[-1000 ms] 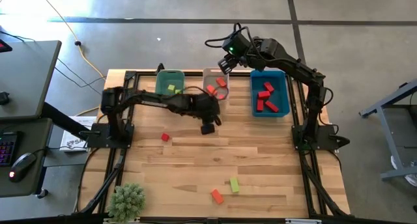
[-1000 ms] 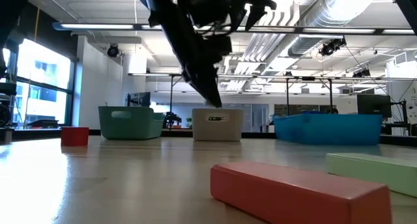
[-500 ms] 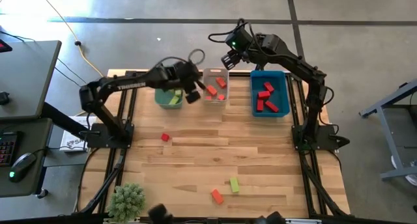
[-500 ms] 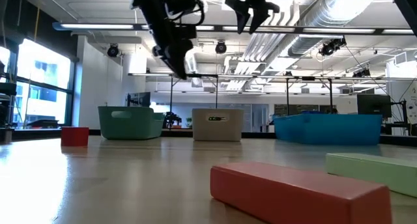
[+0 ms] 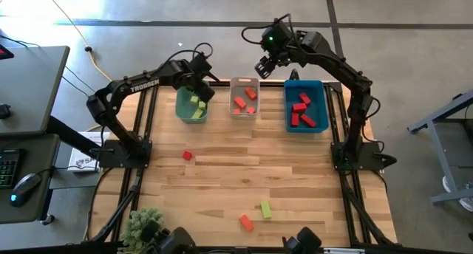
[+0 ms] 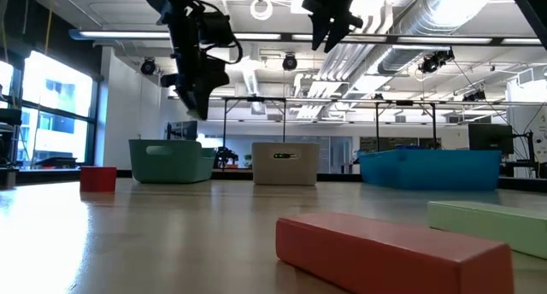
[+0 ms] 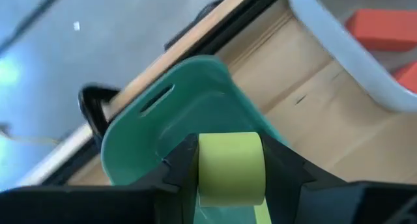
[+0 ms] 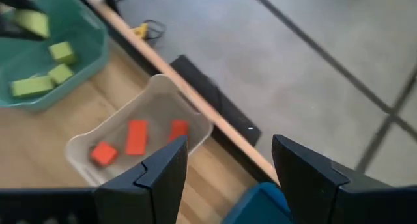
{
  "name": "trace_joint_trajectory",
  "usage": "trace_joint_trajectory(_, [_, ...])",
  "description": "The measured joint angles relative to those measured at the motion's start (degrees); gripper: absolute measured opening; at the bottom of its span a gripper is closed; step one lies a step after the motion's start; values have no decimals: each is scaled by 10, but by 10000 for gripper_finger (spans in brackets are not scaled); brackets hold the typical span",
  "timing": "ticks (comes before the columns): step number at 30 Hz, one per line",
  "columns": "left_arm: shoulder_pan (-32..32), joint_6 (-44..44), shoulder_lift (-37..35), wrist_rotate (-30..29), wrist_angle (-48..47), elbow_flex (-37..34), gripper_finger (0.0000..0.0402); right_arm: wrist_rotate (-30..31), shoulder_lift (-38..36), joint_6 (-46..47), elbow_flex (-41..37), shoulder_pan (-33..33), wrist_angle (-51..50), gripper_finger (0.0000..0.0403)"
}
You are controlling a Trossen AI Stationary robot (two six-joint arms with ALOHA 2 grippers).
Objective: Sort & place blocks by color
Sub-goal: Put the green block into the green bin
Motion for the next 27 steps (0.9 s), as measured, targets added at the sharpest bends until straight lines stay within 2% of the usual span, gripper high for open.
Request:
trace_joint_trajectory(10, [37,-60,12,40,6,-62,109,-103,0,-6,0,-15,2,211])
trace_joint_trajectory(20, [40,-72,74,70,26,-65,116,-186,0,15,0,-3,-24,211])
trace_joint_trajectory(27, [37,-72,87,70,29,-65,118,-191,0,46,0,33,-92,211])
